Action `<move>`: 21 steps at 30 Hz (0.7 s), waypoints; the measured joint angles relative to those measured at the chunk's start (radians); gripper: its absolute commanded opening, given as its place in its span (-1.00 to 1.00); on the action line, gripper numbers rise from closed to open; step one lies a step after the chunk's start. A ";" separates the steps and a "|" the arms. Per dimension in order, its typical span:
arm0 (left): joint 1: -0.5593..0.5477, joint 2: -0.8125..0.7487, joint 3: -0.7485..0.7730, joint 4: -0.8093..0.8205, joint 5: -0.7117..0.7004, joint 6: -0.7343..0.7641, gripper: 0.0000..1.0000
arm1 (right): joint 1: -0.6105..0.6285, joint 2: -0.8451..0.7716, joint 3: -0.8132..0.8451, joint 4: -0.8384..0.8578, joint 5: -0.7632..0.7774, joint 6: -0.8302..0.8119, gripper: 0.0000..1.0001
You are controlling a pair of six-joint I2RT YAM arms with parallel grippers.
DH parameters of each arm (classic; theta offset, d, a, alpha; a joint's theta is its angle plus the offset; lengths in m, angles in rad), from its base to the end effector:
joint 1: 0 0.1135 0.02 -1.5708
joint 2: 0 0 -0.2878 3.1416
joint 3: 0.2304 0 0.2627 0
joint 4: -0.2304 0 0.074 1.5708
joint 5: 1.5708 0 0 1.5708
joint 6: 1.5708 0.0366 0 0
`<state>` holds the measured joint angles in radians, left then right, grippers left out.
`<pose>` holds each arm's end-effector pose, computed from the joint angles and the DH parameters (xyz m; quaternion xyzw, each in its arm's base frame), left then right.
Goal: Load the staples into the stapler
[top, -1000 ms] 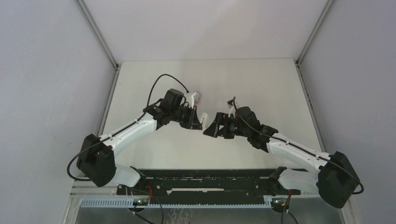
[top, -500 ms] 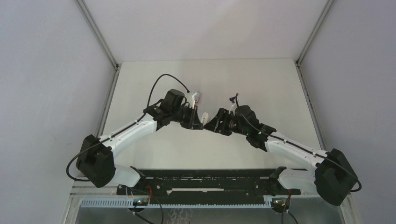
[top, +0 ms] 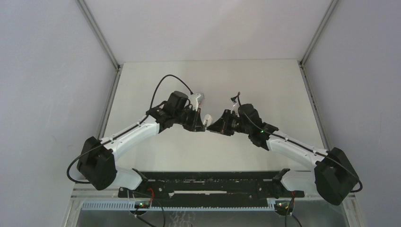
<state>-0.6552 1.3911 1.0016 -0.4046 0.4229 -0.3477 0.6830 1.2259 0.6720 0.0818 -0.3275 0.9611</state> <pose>0.2313 -0.1967 0.2785 0.2171 0.8821 -0.3483 0.2313 0.2009 0.1786 0.2514 0.0323 0.8451 0.4720 0.2488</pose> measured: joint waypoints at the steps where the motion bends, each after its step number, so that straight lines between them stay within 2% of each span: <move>1: -0.003 0.000 0.002 -0.001 -0.008 0.010 -0.99 | -0.018 -0.015 0.000 -0.019 -0.022 -0.009 -1.00; 6: -0.012 0.000 0.002 -0.009 -0.018 0.050 -1.00 | -0.155 -0.140 0.002 -0.137 -0.105 -0.072 -0.79; 9: -0.032 0.000 0.003 -0.023 0.014 0.080 -0.99 | -0.235 -0.203 0.007 -0.192 -0.122 -0.106 -0.75; 15: -0.071 0.002 0.019 -0.069 0.052 0.132 -0.99 | -0.321 -0.243 0.008 -0.259 -0.140 -0.159 -0.63; 18: -0.081 0.005 0.019 -0.095 0.071 0.133 -0.99 | -0.349 -0.236 0.008 -0.270 -0.123 -0.180 -0.44; 21: -0.091 0.007 0.018 -0.085 0.105 0.101 -1.00 | -0.362 -0.223 0.008 -0.274 -0.116 -0.199 -0.10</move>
<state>-0.7464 1.3979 1.0195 -0.4896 0.5282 -0.2462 0.3214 1.0027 0.6800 -0.1925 -0.4438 0.7620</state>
